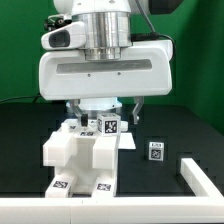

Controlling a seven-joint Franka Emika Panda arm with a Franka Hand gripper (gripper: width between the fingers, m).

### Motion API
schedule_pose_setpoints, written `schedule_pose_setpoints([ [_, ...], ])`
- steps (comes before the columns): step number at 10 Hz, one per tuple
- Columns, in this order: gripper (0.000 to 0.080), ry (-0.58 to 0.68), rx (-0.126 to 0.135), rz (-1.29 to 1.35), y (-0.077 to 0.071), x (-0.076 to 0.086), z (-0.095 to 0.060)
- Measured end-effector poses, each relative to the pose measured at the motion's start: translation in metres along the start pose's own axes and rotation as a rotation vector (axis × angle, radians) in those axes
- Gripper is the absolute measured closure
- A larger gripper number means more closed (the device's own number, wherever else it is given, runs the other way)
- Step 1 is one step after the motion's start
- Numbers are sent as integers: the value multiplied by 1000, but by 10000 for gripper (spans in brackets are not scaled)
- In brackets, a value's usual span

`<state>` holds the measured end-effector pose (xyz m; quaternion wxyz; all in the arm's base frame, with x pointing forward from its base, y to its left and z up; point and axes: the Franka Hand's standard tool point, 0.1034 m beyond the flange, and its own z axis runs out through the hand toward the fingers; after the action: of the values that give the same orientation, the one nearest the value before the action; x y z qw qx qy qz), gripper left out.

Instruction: Assemble chair

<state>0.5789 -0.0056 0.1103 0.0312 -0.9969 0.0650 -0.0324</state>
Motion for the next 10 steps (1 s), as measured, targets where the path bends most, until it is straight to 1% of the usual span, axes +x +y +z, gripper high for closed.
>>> schedule_pose_setpoints([
  [1,151,-2,0,11,1,0,0],
  [2,262,-2,1,53,1,0,0],
  [3,262,-2,2,139,0,-1,0],
  [4,437,-5,2,194,0,-1,1],
  [5,513,-19,3,277,0,-5,1],
  [7,513,-19,2,381,-1,-5,1],
  [8,513,-20,6,454,-1,-4,2],
  [10,513,-24,7,570,6,-3,2],
])
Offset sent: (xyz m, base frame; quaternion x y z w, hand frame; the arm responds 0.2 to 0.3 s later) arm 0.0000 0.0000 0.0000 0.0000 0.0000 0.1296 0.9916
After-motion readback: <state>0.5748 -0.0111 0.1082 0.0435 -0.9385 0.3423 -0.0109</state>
